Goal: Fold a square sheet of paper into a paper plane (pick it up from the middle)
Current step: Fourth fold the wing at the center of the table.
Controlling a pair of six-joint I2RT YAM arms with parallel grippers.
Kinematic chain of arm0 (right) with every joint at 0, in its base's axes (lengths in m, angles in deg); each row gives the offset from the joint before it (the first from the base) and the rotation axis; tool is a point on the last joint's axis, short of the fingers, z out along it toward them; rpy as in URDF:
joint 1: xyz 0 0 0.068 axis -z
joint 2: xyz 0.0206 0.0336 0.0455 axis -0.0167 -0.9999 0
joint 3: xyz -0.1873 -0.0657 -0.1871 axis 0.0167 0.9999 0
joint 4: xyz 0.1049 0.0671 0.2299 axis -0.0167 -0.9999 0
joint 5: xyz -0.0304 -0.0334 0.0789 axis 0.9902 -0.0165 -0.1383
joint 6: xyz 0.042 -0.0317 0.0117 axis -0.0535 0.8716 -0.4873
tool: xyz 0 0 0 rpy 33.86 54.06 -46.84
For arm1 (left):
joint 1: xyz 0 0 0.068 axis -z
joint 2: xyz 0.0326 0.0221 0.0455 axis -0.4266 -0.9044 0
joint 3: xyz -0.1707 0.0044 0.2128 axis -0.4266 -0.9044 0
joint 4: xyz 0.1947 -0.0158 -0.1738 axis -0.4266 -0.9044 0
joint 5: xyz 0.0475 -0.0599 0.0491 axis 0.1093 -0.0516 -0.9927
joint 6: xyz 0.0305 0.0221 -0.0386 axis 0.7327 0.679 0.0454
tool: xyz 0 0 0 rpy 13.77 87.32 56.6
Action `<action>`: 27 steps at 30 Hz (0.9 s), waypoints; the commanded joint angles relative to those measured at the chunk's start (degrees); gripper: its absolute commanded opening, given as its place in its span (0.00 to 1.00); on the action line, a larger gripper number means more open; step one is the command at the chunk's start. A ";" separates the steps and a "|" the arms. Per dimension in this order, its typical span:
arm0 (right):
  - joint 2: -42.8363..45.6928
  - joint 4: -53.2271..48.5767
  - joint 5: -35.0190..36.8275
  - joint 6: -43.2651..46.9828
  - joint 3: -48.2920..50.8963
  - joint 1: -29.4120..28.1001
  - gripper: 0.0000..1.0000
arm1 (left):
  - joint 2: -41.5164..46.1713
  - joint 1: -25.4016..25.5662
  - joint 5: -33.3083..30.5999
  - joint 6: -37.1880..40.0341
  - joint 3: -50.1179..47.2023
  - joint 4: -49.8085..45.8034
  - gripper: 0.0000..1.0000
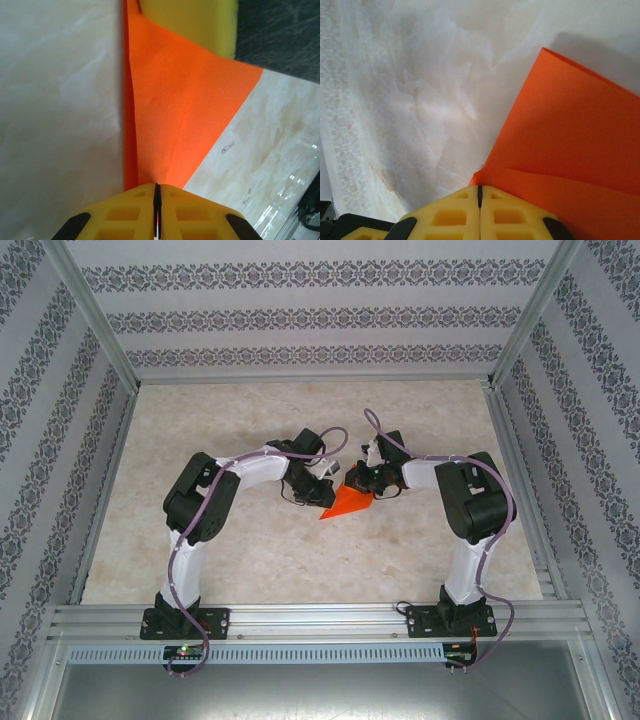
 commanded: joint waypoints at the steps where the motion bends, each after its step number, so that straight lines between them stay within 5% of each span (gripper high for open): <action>1: -0.69 -5.16 3.65 2.15 2.22 1.06 0.06 | -1.50 0.60 -0.36 -0.18 -1.27 0.93 0.12; 19: 3.54 -2.16 1.36 0.55 1.86 1.44 0.10 | -2.98 1.30 -6.90 1.62 -4.49 -0.56 0.11; 27: 7.60 7.66 -2.40 -11.29 6.78 -0.25 0.09 | -2.33 1.97 -11.58 2.26 -7.44 0.73 0.08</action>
